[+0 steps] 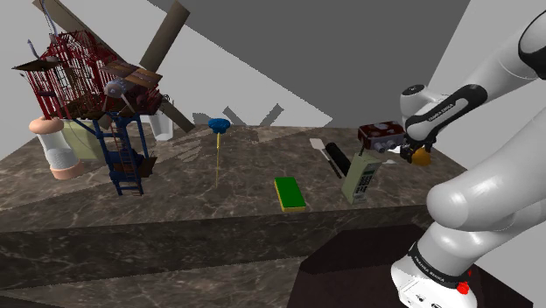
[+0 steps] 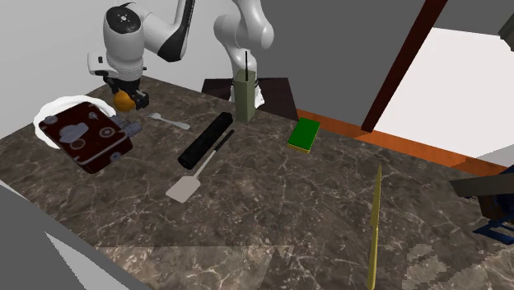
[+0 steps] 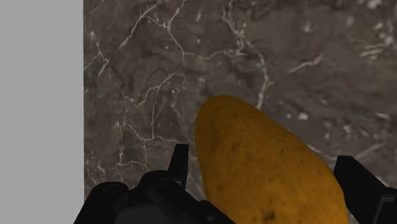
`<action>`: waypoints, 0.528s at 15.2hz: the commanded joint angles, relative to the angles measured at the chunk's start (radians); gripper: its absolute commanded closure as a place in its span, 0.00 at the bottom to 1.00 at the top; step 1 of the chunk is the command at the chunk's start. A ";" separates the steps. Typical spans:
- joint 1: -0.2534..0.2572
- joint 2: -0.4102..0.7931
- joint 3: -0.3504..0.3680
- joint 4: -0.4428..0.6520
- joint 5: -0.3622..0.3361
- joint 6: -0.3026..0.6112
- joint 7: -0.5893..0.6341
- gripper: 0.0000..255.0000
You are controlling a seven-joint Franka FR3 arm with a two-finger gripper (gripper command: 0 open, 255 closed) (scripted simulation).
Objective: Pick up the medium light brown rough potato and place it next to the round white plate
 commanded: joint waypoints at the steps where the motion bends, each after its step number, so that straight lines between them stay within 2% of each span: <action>1: 0.011 -0.029 0.012 -0.001 0.021 -0.034 -0.011 0.00; 4: 0.041 -0.111 0.048 0.003 0.078 -0.133 -0.042 0.00; 8: 0.041 -0.111 0.048 0.003 0.078 -0.133 -0.042 0.00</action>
